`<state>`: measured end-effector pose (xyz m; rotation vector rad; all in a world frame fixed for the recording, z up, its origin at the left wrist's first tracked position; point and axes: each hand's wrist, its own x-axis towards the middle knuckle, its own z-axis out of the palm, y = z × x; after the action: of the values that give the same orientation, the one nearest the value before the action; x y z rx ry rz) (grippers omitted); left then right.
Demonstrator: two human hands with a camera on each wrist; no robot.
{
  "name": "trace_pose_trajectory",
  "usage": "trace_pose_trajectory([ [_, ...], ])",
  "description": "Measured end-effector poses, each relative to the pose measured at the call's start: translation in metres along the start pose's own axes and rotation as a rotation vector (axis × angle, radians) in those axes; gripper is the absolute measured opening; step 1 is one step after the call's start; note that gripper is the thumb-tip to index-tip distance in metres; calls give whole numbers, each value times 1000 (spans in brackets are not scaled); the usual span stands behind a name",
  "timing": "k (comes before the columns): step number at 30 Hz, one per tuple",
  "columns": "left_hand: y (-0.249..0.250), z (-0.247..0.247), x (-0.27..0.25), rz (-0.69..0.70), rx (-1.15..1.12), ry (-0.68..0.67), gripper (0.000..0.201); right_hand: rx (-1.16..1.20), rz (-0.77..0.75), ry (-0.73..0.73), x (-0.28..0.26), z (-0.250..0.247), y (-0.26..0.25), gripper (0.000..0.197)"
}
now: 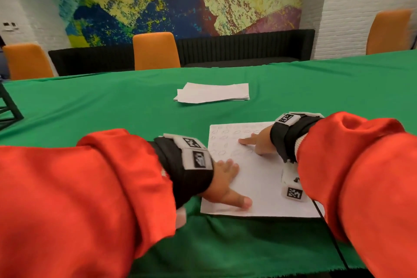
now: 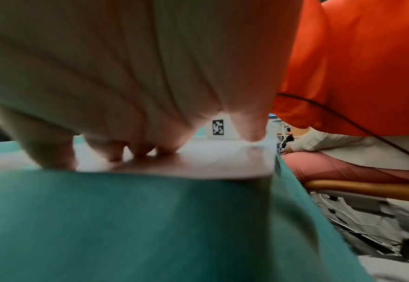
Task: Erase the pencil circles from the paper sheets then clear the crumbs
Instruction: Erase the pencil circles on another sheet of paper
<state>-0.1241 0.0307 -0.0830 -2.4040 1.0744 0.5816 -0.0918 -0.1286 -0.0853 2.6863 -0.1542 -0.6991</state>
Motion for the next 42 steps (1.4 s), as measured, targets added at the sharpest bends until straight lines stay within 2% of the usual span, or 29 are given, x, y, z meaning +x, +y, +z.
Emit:
trace_pose_trajectory([
  [3, -23, -5, -8, -207, 93, -91, 92, 26, 9, 17, 3, 2, 1, 55],
  [4, -28, -9, -11, -232, 108, -115, 93, 32, 11, 19, 4, 3, 1, 53],
  [7, -22, -27, -18, -140, 35, -117, 86, 34, 11, 15, 5, 3, 0, 53],
  [10, -1, -42, -16, -41, -28, -60, 77, 30, 0, 8, 4, 2, 2, 57],
  [14, 12, -41, 5, -29, 27, 26, 84, -17, -11, 12, 4, 2, 4, 62],
  [18, 15, -29, 18, 1, 9, 15, 86, 15, -6, -8, 7, 1, 3, 55],
  [20, 8, -25, 18, -34, 34, 7, 87, 24, 6, -5, 7, 0, 3, 53],
  [24, -19, -33, 7, -194, 94, -96, 91, 5, 2, 3, 10, 3, 2, 64],
  [29, -2, -40, 12, -67, 39, 85, 90, 25, -3, 17, 8, 3, 0, 51],
  [32, 16, -23, 20, 10, 3, 54, 93, 29, -8, 24, 9, 2, -1, 54],
  [35, 7, -20, 16, -70, 25, 20, 95, 35, 2, 4, 9, 1, 0, 61],
  [38, -13, -30, 5, -199, 77, -54, 93, 52, 15, -6, 8, 0, -2, 56],
  [40, -18, -34, -1, -194, 71, -76, 92, 55, 17, -6, 7, 0, -3, 56],
  [42, -16, -36, -1, -158, 47, -35, 92, 57, 13, -6, 6, -1, -3, 56],
])
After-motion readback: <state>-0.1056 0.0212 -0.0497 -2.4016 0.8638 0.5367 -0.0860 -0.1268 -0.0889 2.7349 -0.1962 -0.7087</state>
